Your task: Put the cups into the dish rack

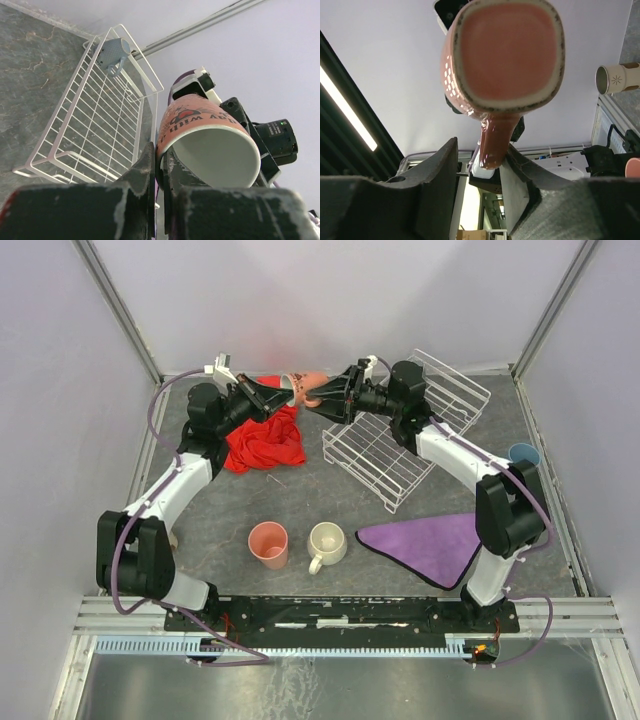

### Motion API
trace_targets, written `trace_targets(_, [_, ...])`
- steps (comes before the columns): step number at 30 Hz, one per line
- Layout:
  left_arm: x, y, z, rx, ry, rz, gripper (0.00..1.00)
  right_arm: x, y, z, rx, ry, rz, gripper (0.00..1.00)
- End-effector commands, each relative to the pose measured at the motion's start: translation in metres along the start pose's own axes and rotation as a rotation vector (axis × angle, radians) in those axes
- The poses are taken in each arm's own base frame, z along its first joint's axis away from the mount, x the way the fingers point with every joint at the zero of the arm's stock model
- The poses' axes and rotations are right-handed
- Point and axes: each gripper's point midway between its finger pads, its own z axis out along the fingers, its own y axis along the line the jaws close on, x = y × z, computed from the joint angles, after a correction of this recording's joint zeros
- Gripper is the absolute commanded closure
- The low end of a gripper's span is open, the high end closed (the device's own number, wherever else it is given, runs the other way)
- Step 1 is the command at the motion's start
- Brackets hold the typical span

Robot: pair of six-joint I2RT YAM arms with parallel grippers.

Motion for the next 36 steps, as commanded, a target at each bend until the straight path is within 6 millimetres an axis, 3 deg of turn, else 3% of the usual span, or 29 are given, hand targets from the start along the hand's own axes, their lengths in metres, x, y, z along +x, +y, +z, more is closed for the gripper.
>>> trace_targets(1, [-0.011,-0.051,-0.009,0.116,-0.020,0.165,0.97,0.006,0.025,0.008,-0.066,0.014,-0.084,0.57])
trace_targets(14, [-0.009,-0.060,-0.014,0.147,-0.022,0.203,0.97,-0.004,0.019,0.012,-0.086,-0.035,-0.067,0.68])
trace_targets(20, [-0.006,-0.062,-0.016,0.161,-0.018,0.209,0.97,-0.010,0.014,0.014,-0.089,-0.057,-0.058,0.83])
trace_targets(24, [-0.006,-0.057,-0.016,0.139,-0.019,0.210,0.97,-0.011,0.015,0.015,-0.088,-0.062,-0.080,0.99])
trace_targets(29, [-0.009,-0.038,-0.016,0.051,-0.041,0.214,0.70,-0.015,0.020,0.010,-0.070,-0.092,-0.152,0.99])
trace_targets(33, [-0.011,-0.027,-0.016,-0.006,-0.056,0.214,0.47,-0.032,0.019,-0.006,-0.009,-0.149,-0.201,0.99])
trace_targets(36, [-0.011,-0.019,-0.016,-0.042,-0.046,0.209,0.42,-0.051,0.017,-0.027,0.033,-0.204,-0.230,0.99])
